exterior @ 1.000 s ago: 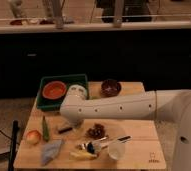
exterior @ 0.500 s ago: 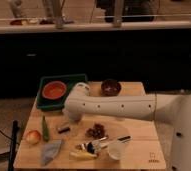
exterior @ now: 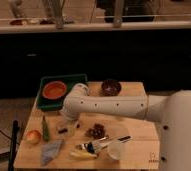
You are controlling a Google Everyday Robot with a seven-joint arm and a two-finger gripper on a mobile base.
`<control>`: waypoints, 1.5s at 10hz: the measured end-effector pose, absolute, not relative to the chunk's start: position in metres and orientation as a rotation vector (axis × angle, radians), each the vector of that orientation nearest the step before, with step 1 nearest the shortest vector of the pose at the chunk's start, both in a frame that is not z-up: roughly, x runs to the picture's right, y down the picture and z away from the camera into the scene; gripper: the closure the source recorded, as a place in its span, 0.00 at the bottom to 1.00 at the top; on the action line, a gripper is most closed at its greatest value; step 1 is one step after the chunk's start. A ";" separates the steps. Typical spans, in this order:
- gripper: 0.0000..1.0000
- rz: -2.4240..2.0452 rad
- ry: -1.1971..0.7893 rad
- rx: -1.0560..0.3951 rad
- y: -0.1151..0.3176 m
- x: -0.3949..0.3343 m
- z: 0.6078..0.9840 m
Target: Wipe table surface with eraser
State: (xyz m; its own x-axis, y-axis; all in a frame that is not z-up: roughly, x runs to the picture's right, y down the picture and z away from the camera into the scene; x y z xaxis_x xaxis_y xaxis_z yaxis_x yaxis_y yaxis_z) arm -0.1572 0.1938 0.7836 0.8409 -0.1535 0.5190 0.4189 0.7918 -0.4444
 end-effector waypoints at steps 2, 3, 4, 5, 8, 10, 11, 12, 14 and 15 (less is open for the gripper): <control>0.20 -0.314 -0.479 -0.588 0.196 -0.162 0.792; 0.20 -0.309 -0.475 -0.591 0.197 -0.162 0.796; 0.20 -0.302 -0.469 -0.597 0.198 -0.162 0.800; 0.20 -0.296 -0.463 -0.601 0.199 -0.161 0.804; 0.20 -0.275 -0.446 -0.619 0.203 -0.153 0.815; 0.20 -0.270 -0.436 -0.628 0.205 -0.151 0.819; 0.20 -0.267 -0.430 -0.637 0.207 -0.149 0.823; 0.20 -0.264 -0.428 -0.642 0.209 -0.148 0.825; 0.20 -0.258 -0.422 -0.652 0.213 -0.145 0.829; 0.20 -0.256 -0.421 -0.657 0.216 -0.143 0.831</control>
State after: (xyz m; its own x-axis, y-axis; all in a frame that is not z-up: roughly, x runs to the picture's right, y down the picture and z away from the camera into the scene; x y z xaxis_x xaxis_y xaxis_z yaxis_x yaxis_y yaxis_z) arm -0.1432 0.2159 0.8305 0.8853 -0.0972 0.4547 0.3587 0.7650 -0.5349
